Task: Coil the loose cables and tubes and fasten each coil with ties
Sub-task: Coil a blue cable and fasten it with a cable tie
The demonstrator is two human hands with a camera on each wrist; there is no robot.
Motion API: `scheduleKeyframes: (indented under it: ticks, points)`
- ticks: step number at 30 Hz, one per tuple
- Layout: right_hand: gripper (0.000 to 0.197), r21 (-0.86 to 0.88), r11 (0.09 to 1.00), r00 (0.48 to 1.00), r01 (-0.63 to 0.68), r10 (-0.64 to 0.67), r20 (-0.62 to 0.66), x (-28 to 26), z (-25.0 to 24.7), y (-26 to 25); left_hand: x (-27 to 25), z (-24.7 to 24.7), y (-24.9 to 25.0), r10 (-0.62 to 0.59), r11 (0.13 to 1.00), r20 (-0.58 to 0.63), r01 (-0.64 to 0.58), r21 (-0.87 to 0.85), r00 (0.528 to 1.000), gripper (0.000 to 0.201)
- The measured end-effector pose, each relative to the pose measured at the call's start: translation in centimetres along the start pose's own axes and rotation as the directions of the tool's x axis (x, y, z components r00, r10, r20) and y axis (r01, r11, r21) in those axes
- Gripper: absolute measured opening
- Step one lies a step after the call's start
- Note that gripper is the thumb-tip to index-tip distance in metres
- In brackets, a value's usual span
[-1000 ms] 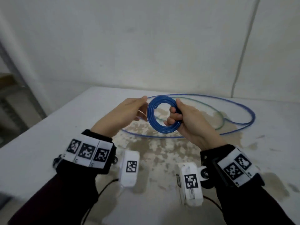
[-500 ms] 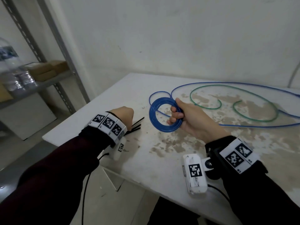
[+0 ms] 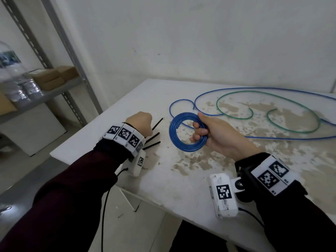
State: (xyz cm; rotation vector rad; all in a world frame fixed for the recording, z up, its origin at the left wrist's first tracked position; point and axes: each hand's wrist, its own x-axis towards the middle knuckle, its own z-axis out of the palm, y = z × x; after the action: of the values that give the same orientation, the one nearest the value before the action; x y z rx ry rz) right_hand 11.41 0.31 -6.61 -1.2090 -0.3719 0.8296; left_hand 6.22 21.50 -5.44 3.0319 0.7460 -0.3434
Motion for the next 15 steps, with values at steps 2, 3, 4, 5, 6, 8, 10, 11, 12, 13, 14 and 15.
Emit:
scheduleKeyframes:
  ticks: [2,3,4,5,6,8,10,11,12,13,14,15]
  points:
    - [0.041,0.004,1.000,1.000,0.001,-0.001,-0.002,0.0,-0.1,0.0,-0.2,-0.4,0.2,0.011,1.000,-0.096,-0.013,-0.020,0.995,0.011]
    - [0.041,0.007,1.000,1.000,0.003,-0.003,-0.003,0.0,-0.2,0.0,-0.3,-0.7,0.3,0.019,0.999,-0.150,-0.023,-0.025,0.988,0.014]
    - [0.040,0.010,1.000,1.000,0.005,-0.005,-0.004,0.0,-0.3,0.0,-0.4,-1.0,0.4,0.037,0.998,-0.208,-0.046,-0.041,0.977,0.014]
    - [0.040,0.014,1.000,1.000,0.008,-0.008,-0.004,0.0,-0.4,-0.1,-0.5,-1.4,0.6,0.052,0.995,-0.259,-0.073,-0.071,0.964,0.012]
    - [0.040,0.019,1.000,1.000,0.010,-0.010,-0.003,0.0,-0.4,-0.2,-0.6,-1.8,0.8,0.070,0.987,-0.312,-0.112,-0.117,0.948,0.009]
    - [0.041,0.029,0.999,1.000,0.021,-0.021,0.005,-0.3,-0.6,-0.6,-0.8,-2.6,1.5,0.106,0.952,-0.401,-0.209,-0.223,0.910,0.007]
    - [0.041,0.033,0.998,0.998,0.057,-0.057,0.023,-0.7,-1.0,-1.4,-1.0,-3.4,2.6,0.144,0.907,-0.480,-0.310,-0.286,0.865,0.007]
    - [0.041,0.029,0.996,0.996,0.083,-0.084,0.032,-1.0,-1.3,-2.1,-1.1,-3.9,3.4,0.155,0.883,-0.520,-0.353,-0.308,0.840,0.010]
    - [0.041,0.019,0.994,0.993,0.109,-0.110,0.038,-1.4,-1.7,-2.8,-1.2,-4.2,4.2,0.162,0.852,-0.564,-0.402,-0.334,0.810,0.017]
    - [0.041,0.001,0.991,0.990,0.134,-0.134,0.042,-1.8,-2.2,-3.7,-1.2,-4.5,5.1,0.157,0.810,-0.607,-0.453,-0.373,0.779,0.026]
    - [0.040,-0.021,0.987,0.987,0.158,-0.157,0.045,-2.2,-2.7,-4.6,-1.2,-4.8,6.0,0.136,0.752,-0.646,-0.503,-0.427,0.751,0.033]
    - [0.040,-0.042,0.982,0.983,0.182,-0.180,0.047,-2.7,-3.4,-5.6,-1.2,-5.1,7.0,0.107,0.682,-0.673,-0.547,-0.486,0.732,0.035]
